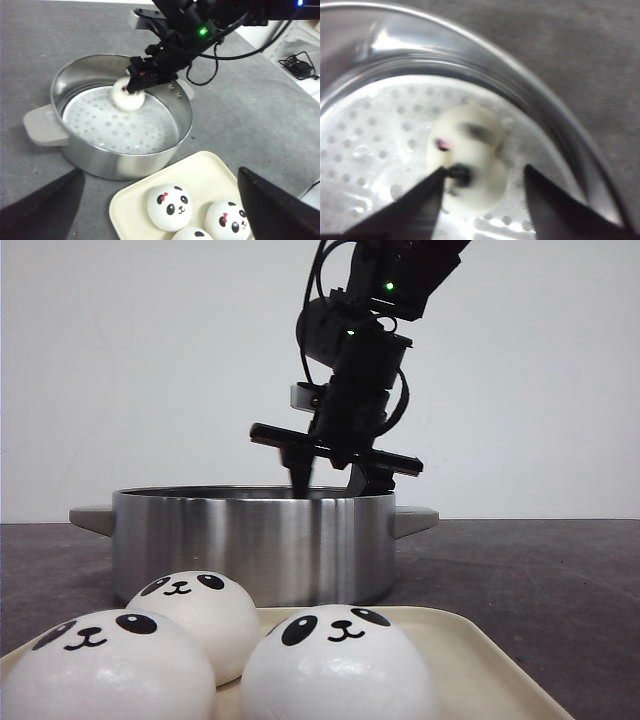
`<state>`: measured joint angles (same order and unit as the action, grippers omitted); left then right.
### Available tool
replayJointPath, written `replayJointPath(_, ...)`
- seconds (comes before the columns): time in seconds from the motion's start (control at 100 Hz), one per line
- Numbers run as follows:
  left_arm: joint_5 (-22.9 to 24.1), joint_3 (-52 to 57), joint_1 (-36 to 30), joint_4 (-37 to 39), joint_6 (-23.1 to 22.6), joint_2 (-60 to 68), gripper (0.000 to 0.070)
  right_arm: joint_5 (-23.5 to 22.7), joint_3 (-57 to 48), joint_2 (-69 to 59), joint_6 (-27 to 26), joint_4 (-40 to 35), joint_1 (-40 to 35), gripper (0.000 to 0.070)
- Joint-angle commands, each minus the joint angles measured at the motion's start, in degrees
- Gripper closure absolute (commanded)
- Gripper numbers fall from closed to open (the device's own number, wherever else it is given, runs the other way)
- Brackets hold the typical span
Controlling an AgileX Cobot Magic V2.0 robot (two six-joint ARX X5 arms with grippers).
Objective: Steam buns
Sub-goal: 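Lower the bun into the pot, open the right gripper, withdraw, then lower the left gripper onto the other back panda bun and grasp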
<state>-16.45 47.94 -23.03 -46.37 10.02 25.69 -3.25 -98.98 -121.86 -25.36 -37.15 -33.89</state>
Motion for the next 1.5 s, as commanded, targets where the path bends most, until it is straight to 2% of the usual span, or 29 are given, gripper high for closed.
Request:
replayJointPath(0.0, 0.2, 1.1, -0.3, 0.8, -0.6, 0.1, 0.0104, 0.3, -1.2, -1.7, -0.2, -0.1, -0.2, 0.0262)
replayJointPath(0.23, 0.1, 1.1, -0.3, 0.8, -0.5, 0.1, 0.0104, 0.2, -2.5, -1.6, -0.6, 0.5, -0.2, 0.0240)
replayJointPath(0.39, 0.2, 1.1, -0.3, 0.8, -0.5, 0.1, 0.0104, 0.2, -9.3, 0.4, 0.3, -4.2, -0.6, 0.0249)
replayJointPath(0.41, 0.1, 1.1, -0.3, 0.8, -0.5, 0.1, 0.0104, 0.3, -10.3, 0.9, 0.7, -5.0, -0.9, 0.0280)
replayJointPath(0.43, 0.1, 1.1, -0.3, 0.9, -0.5, 0.1, 0.0104, 0.3, -11.3, 1.5, 1.2, -5.9, -1.2, 0.0342)
replayJointPath(0.5, 0.2, 1.1, -0.3, 1.1, -0.4, 0.1, 0.0104, 1.5, -14.2, 4.5, 4.2, -8.1, -2.4, 0.0700)
replayJointPath(0.54, 0.2, 1.0, -0.3, 1.4, -0.3, 0.1, 0.0106, 3.0, -15.1, 6.7, 6.0, -8.6, -3.5, 0.0679)
replayJointPath(0.62, 0.2, 1.0, -0.6, 2.3, -0.4, 0.5, 0.0108, 6.6, -15.4, 12.5, 9.1, -8.6, -6.4, 0.0683)
replayJointPath(0.77, 3.3, 1.0, -1.9, 4.0, -0.3, 1.7, 0.0114, 15.3, -15.4, 24.4, 14.3, -10.0, -14.4, 0.0683)
replayJointPath(0.96, 3.3, 1.0, -3.5, 3.8, 3.6, 8.5, 0.0143, 27.8, -15.4, 37.9, 17.5, -10.9, -27.9, 0.0683)
replayJointPath(1.19, 2.4, 1.0, -5.9, 3.4, 7.5, 24.3, 0.0142, 40.3, -15.4, 48.6, 17.5, -14.8, -39.9, 0.0683)
replayJointPath(1.31, 2.4, 1.0, -8.6, 3.2, 7.6, 32.3, 0.0142, 45.5, -15.4, 51.8, 16.7, -20.0, -41.9, 0.0683)
replayJointPath(1.491, 2.5, 1.1, -12.4, 5.9, 8.7, 42.7, 0.0142, 50.6, -15.4, 54.1, 14.4, -27.3, -42.1, 0.0683)
